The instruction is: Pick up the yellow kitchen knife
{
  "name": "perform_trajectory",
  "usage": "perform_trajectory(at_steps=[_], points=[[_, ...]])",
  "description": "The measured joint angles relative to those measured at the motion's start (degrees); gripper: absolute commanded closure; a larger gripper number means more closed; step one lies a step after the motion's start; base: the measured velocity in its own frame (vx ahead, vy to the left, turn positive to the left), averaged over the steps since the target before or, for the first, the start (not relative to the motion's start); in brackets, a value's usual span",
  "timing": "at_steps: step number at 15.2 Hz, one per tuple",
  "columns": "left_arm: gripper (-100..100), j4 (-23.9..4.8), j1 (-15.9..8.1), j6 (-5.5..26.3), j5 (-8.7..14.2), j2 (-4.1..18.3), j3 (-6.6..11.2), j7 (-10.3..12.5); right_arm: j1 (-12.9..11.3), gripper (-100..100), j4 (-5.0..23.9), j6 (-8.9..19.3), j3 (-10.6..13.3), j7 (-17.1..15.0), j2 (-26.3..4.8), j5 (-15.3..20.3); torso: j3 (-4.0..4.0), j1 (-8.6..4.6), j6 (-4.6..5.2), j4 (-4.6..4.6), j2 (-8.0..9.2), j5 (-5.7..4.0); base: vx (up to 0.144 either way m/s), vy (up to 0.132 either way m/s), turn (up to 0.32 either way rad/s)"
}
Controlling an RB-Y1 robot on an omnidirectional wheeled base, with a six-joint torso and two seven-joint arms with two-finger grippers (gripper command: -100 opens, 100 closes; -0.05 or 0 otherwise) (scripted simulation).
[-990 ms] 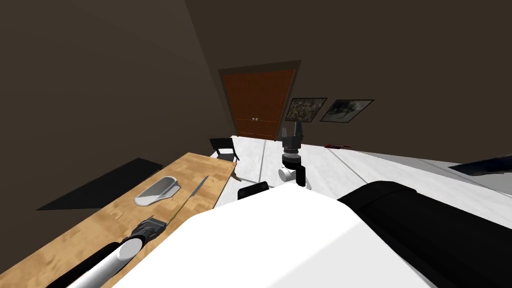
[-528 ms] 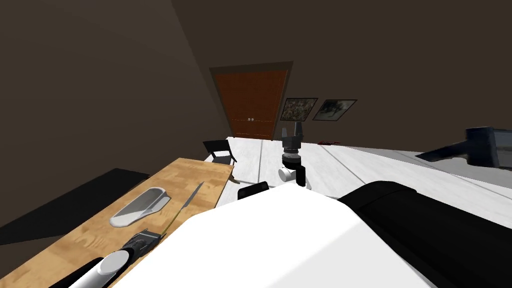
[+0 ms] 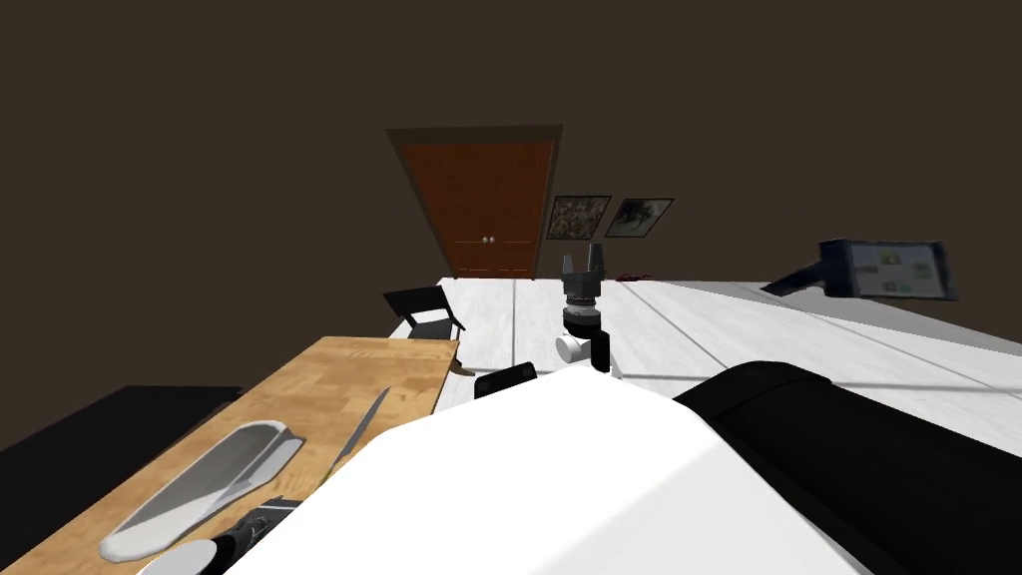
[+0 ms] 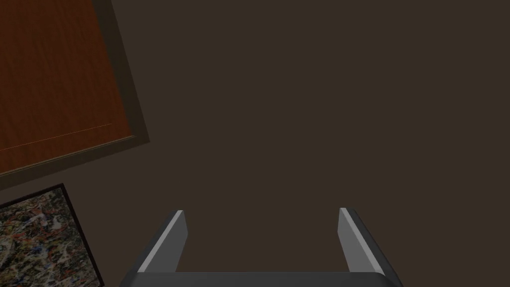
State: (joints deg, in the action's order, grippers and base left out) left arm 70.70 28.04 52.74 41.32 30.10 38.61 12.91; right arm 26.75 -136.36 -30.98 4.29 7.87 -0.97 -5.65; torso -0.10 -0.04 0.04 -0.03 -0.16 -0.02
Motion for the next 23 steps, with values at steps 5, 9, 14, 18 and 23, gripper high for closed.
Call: perform_trajectory(at_steps=[5,9,14,18,23], points=[[-100,-3.5,0.3,5.2,2.2,0.4,2.06,0.5,0.0,0,0.0,0.0,0.0,0.0,0.0,0.0,-0.01,0.00,-0.02,0.00,-0.01,0.01,0.055,0.022,-0.170],[-100,-8.1,0.0,9.4,4.5,1.5,4.02,0.2,0.0,0,0.0,0.0,0.0,0.0,0.0,0.0,-0.02,0.04,-0.03,-0.01,-0.02,0.01,0.057,0.031,-0.184],[-100,-10.5,0.4,14.9,6.4,1.9,5.99,1.2,0.0,0,0.0,0.0,0.0,0.0,0.0,0.0,0.02,-0.01,-0.02,0.01,0.04,0.00,0.040,0.029,-0.173],[-100,-12.6,0.6,18.1,7.7,2.1,7.31,1.5,0.0,0,0.0,0.0,0.0,0.0,0.0,0.0,0.02,-0.02,-0.05,0.00,0.03,0.00,0.040,0.025,-0.094],[-100,-14.5,-0.9,15.7,6.7,0.5,6.10,1.3,0.0,0,0.0,0.0,0.0,0.0,0.0,0.0,0.17,0.05,-0.08,0.06,0.31,0.03,-0.018,0.039,0.005]])
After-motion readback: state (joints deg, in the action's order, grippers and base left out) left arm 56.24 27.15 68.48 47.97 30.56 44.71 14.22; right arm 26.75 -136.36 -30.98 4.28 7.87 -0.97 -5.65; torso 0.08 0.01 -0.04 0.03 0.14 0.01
